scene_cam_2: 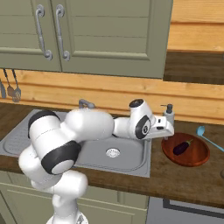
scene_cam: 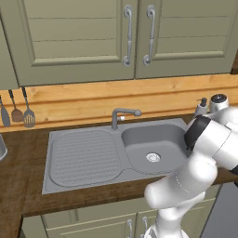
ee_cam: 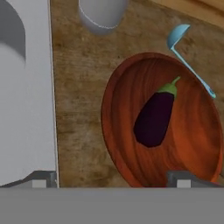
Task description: Pick the eggplant from the sink and place it in the bowl. Then pick the bowl and place it in the microwave. Then close the microwave door and press the start button.
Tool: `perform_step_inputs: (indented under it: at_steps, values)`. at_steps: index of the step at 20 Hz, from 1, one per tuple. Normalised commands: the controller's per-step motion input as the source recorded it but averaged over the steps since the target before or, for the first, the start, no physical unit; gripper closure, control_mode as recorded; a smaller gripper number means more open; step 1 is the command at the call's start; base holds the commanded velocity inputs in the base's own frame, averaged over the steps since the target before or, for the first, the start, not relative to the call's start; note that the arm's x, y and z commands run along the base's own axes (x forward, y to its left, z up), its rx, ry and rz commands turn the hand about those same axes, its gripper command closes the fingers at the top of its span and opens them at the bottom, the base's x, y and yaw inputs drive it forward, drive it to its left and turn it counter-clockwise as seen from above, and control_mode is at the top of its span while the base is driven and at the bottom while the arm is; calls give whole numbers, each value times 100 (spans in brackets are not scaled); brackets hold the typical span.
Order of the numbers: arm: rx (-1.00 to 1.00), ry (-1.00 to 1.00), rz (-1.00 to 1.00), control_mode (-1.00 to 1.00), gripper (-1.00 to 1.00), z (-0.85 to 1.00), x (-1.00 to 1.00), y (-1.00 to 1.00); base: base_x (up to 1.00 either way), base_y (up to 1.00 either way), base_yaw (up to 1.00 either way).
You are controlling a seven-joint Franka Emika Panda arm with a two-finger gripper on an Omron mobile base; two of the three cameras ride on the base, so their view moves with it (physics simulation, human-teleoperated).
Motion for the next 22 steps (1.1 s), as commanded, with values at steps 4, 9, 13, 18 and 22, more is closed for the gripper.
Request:
perform_step_inputs:
  at_steps: [4,9,13,18,22]
  values:
    - [0,0,0,-100,-100,-34,11,-8,0,0,0]
    - [3,0,1,-100,-100,-36,15,-22,0,0,0]
    - [3,0,0,-100,-100,-29,31,-17,0,0,0]
    - [5,0,2,-100,-100,-22,20,-29,0,0,0]
    - [7,0,2,-100,-100,-14,8,-42,0,0,0]
